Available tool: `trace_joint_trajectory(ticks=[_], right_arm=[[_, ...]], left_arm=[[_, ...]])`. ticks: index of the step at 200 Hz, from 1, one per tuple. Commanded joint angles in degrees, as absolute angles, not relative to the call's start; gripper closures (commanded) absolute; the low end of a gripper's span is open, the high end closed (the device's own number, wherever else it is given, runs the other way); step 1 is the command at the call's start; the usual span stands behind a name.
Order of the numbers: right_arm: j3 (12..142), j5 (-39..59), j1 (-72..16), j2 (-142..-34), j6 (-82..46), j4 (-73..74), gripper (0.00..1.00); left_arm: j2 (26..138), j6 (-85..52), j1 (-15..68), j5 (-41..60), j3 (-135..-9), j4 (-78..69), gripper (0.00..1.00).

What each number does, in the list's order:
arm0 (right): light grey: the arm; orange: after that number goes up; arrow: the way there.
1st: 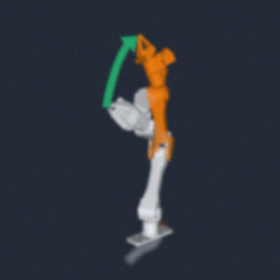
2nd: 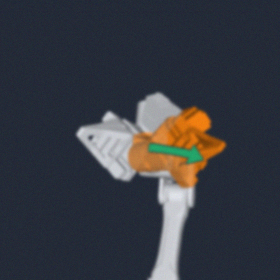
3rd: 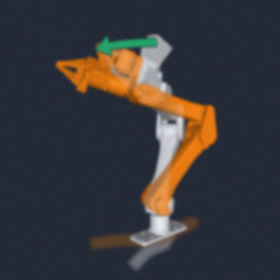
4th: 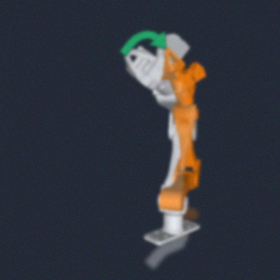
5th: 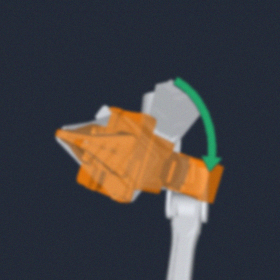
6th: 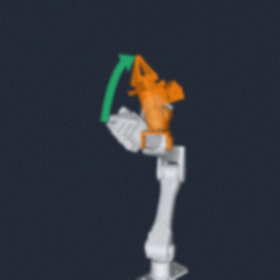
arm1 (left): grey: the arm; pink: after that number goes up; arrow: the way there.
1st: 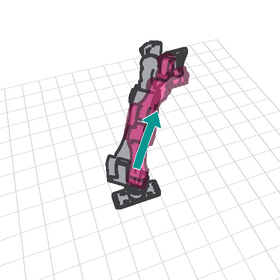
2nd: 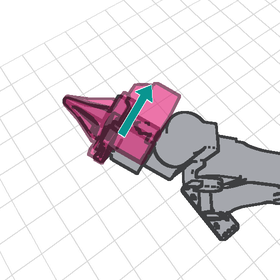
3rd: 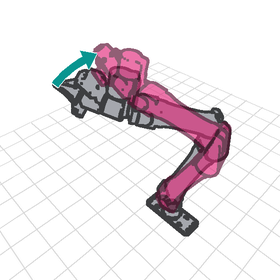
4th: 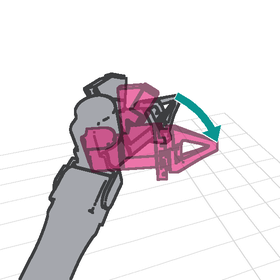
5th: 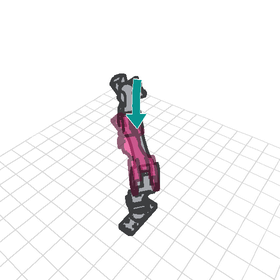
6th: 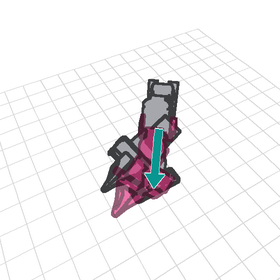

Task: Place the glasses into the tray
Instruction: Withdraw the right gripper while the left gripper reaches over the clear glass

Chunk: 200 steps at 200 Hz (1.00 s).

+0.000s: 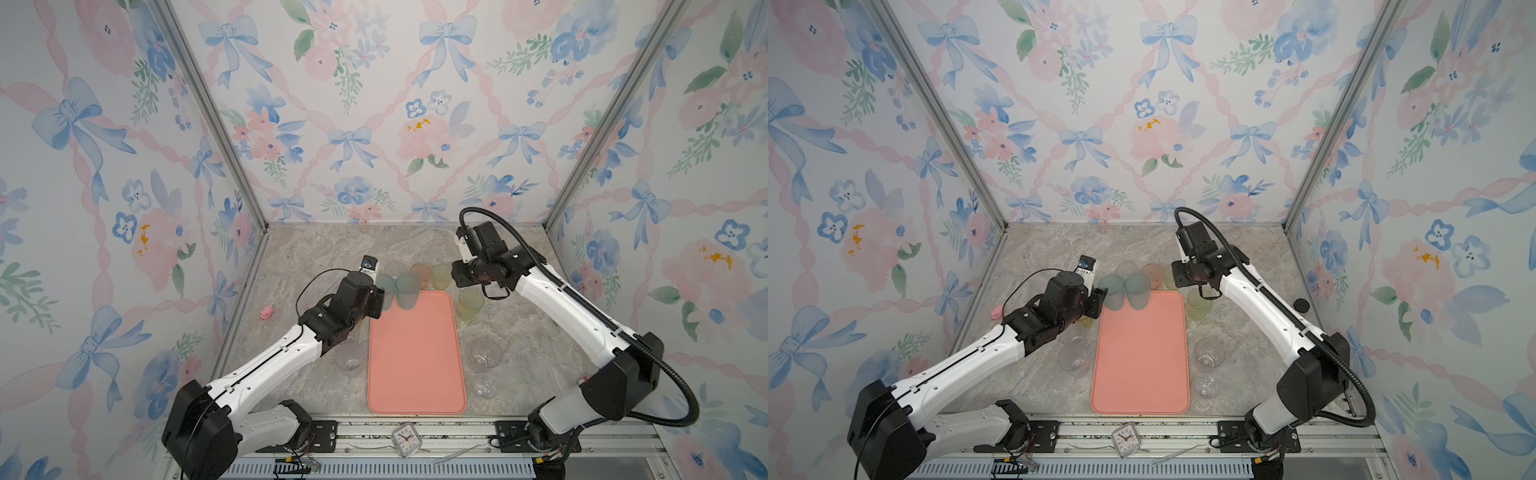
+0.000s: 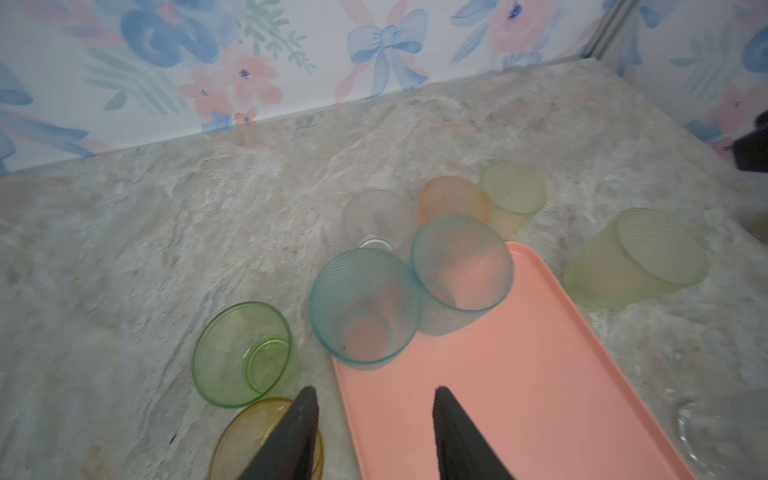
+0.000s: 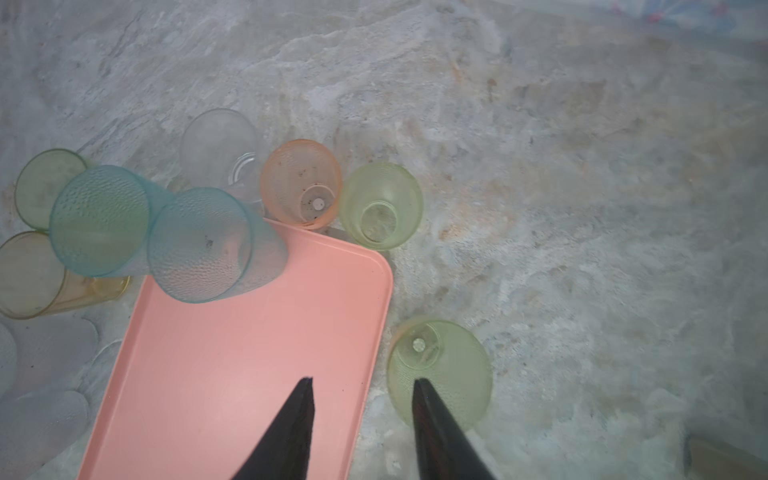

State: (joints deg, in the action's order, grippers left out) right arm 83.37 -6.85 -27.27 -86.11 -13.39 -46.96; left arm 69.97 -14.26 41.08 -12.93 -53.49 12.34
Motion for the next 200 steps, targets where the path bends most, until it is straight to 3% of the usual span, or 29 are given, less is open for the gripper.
trace_joint_trajectory(ticks=[1, 80, 171, 200], right_arm=[[77.8, -5.8, -22.0, -80.5, -16.6, -45.0, 0.57], [64.9, 0.0, -8.9, -67.8, -17.9, -42.6, 0.54], [62.7, 5.4, -0.8, -63.5, -15.7, -43.0, 0.54], [62.4, 6.1, 0.3, -62.7, -15.2, -43.0, 0.54]], left_arm=[[75.3, -11.1, 47.3, -9.6, -61.1, 18.2, 0.52], [95.8, -6.4, 59.2, 1.8, -80.9, 28.9, 0.51], [109.0, -6.4, 62.3, 5.4, -93.2, 34.8, 0.54], [111.9, -6.6, 62.4, 7.3, -96.1, 36.4, 0.58]])
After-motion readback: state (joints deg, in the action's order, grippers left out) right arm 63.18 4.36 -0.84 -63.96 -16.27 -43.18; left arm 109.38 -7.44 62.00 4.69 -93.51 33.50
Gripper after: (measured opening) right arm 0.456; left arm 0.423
